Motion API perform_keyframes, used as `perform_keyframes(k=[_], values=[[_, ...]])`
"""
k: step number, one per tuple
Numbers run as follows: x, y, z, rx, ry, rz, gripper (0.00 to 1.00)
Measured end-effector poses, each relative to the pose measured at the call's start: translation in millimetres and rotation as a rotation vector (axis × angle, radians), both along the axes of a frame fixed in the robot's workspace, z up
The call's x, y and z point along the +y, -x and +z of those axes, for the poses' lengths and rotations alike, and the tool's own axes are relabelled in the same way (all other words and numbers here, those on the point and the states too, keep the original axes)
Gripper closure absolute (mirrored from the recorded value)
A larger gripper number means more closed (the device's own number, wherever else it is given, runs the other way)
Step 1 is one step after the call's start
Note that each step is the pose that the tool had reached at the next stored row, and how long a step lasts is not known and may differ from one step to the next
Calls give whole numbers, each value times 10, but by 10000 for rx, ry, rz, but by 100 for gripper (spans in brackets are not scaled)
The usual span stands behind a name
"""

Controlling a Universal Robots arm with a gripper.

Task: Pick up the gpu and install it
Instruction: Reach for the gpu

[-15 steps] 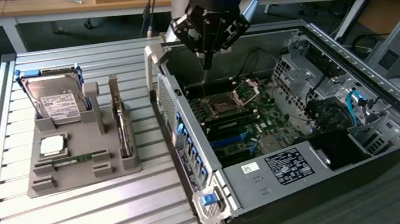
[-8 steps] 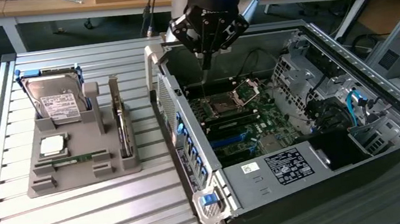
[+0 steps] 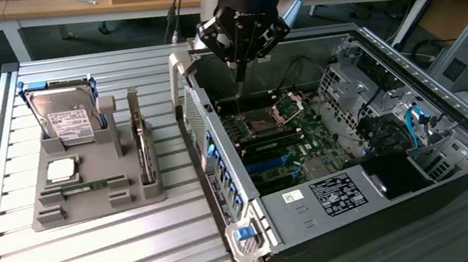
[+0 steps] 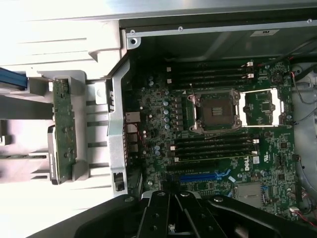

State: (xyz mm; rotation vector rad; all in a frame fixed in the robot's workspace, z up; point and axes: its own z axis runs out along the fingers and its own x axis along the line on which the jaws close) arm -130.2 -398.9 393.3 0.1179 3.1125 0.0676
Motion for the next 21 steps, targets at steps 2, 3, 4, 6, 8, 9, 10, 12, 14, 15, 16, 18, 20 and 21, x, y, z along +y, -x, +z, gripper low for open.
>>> perform_keyframes(k=[2,3,4,6,8,9,10,12,14,15,16,18,20,21], values=[[0,3,0,0,0,0,90],[0,5,0,0,0,0,90],[0,7,0,0,0,0,90],[0,22,0,0,0,0,90],[0,50,0,0,0,-1,90],[0,51,0,0,0,0,90],[0,53,0,0,0,0,90],[0,61,0,0,0,0,90],[0,68,0,0,0,-1,90],[0,70,0,1,0,-1,90],[0,72,0,0,0,-1,90],[0,82,0,0,0,0,90],[0,93,0,0,1,0,90],[0,97,0,0,0,0,90]])
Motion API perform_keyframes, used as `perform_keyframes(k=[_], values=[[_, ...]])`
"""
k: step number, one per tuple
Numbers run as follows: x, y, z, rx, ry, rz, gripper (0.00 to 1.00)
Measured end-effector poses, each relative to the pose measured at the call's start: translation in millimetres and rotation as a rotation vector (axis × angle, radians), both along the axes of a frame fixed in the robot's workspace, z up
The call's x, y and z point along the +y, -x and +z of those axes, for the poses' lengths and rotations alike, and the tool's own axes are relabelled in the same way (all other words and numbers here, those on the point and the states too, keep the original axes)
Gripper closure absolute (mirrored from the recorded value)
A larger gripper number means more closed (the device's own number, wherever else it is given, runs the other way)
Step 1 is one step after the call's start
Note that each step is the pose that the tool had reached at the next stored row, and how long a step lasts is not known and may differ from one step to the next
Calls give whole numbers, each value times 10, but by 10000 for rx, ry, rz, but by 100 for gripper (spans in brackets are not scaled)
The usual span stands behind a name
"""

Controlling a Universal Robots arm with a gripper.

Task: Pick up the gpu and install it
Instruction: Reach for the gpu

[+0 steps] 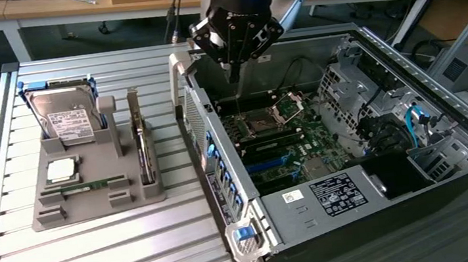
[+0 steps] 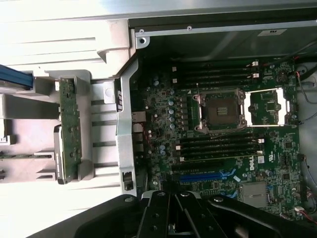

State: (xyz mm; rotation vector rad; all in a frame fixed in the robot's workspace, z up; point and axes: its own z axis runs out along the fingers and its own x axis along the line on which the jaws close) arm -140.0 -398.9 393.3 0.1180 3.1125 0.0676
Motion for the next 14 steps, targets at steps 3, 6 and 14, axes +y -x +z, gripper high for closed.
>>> perform_keyframes(k=[3,6,14], values=[[0,17,0,0,0,0,90],[0,32,0,0,0,0,90],[0,68,0,0,0,1,90]])
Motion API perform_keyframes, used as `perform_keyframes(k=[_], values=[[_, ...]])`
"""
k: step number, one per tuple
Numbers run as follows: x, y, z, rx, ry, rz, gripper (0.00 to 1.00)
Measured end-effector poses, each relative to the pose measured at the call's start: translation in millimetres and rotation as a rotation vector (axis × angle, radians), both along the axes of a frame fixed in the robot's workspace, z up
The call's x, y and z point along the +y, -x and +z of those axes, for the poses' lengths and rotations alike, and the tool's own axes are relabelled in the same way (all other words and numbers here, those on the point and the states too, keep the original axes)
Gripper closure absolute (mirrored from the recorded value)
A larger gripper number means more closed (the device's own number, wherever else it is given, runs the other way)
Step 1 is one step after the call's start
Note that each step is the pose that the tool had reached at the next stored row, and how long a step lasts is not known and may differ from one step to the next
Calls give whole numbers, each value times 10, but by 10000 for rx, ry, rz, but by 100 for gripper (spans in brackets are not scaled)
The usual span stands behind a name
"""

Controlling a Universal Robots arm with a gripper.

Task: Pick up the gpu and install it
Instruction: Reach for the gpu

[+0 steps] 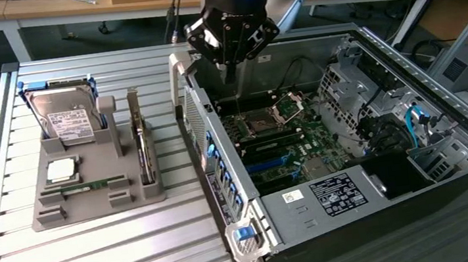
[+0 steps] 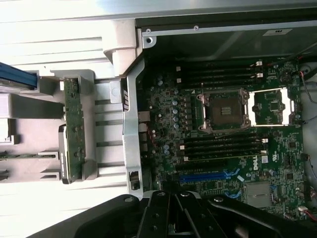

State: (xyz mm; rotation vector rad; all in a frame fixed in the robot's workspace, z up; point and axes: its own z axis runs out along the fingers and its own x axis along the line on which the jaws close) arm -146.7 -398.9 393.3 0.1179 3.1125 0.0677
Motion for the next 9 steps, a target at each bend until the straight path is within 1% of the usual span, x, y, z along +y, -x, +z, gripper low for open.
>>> perform_keyframes(k=[9], values=[[0,21,0,0,1,0,90]])
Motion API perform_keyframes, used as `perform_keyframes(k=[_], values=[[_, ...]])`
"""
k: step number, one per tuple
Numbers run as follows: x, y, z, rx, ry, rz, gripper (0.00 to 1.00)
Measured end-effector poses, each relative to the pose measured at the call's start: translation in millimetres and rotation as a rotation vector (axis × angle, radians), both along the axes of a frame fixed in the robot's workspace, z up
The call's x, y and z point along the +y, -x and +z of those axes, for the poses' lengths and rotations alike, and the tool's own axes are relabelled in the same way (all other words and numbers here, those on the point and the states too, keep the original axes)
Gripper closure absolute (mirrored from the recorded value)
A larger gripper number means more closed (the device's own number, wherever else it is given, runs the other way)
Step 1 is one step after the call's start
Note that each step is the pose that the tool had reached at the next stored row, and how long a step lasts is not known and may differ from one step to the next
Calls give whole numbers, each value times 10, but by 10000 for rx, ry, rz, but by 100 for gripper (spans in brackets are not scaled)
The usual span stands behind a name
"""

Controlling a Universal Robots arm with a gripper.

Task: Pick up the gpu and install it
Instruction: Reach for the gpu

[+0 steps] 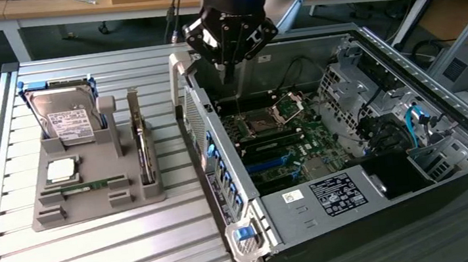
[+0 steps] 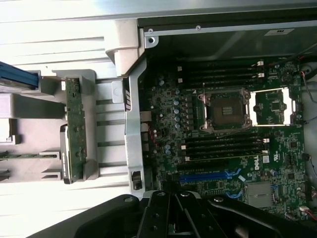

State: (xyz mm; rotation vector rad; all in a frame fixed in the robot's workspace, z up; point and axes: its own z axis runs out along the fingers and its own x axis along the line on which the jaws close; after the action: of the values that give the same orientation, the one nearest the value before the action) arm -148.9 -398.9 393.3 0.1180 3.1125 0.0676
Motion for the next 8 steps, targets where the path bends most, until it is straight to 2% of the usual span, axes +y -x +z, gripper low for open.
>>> perform_keyframes(k=[8], values=[[0,29,0,0,-1,-1,90]])
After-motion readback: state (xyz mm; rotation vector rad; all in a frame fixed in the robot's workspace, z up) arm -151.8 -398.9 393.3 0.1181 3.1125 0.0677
